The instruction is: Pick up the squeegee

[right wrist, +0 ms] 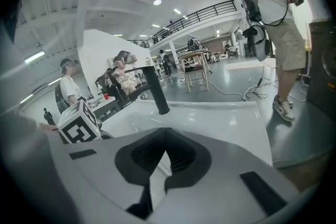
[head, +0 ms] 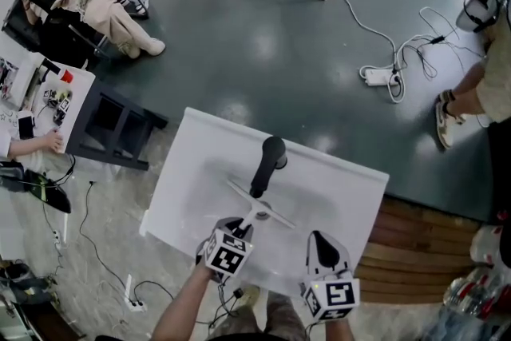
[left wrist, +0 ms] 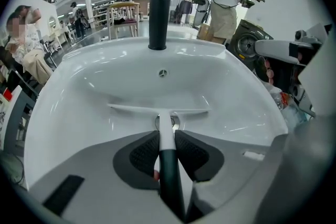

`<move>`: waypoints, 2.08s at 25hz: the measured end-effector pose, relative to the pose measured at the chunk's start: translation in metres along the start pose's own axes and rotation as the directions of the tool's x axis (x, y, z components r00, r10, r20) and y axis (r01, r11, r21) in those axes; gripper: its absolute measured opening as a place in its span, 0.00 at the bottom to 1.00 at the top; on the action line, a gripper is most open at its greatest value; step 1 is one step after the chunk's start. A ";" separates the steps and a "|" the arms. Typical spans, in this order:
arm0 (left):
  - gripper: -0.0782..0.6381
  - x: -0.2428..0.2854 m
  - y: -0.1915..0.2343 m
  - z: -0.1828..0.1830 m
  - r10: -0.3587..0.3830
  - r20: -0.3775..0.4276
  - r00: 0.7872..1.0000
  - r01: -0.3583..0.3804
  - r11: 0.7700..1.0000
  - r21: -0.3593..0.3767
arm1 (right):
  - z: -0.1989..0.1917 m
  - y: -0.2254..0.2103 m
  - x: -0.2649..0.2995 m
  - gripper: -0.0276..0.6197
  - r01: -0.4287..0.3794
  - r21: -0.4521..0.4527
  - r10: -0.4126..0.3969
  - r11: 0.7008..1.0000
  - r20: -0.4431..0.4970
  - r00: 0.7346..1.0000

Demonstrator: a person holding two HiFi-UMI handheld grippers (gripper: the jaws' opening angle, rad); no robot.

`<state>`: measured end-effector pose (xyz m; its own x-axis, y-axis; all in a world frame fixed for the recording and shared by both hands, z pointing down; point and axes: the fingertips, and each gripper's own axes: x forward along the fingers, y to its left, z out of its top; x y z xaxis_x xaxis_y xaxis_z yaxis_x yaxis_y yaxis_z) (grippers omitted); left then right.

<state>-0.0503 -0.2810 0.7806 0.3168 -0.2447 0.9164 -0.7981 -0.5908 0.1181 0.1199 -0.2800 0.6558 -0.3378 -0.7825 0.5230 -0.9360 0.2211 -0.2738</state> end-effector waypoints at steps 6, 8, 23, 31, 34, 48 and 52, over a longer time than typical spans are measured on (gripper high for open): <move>0.24 -0.014 0.002 0.008 0.019 0.050 0.999 -0.019 1.000 -0.005 | 0.006 0.005 -0.007 0.04 -0.001 -0.016 0.001 1.000 0.019 1.000; 0.24 -0.021 0.003 0.011 0.025 0.075 0.997 -0.025 1.000 -0.007 | 0.009 0.010 -0.010 0.04 -0.003 -0.026 0.004 1.000 0.027 1.000; 0.24 -0.110 -0.015 0.026 0.052 0.254 0.966 -0.045 0.998 -0.034 | 0.042 0.041 -0.074 0.04 0.039 -0.075 -0.030 0.996 0.127 0.992; 0.24 -0.180 -0.023 0.029 0.071 0.385 0.920 -0.057 0.997 -0.049 | 0.061 0.063 -0.119 0.04 0.085 -0.101 -0.063 0.991 0.200 0.978; 0.24 -0.209 -0.028 0.027 0.077 0.432 0.899 -0.059 0.997 -0.053 | 0.065 0.074 -0.134 0.04 0.103 -0.112 -0.076 0.988 0.219 0.973; 0.24 -0.346 -0.053 -0.012 0.148 0.672 0.725 -0.131 0.988 -0.077 | 0.067 0.137 -0.219 0.04 0.135 -0.176 -0.071 0.975 0.330 0.941; 0.24 -0.381 -0.065 -0.030 0.164 0.715 0.680 -0.145 0.986 -0.088 | 0.059 0.151 -0.248 0.04 0.151 -0.179 -0.079 0.972 0.358 0.931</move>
<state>-0.1343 -0.1262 0.4348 0.4508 -0.8127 0.3693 -0.8777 -0.4788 0.0177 0.0684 -0.0872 0.4372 -0.2055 -0.9537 0.2195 -0.9786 0.2010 -0.0431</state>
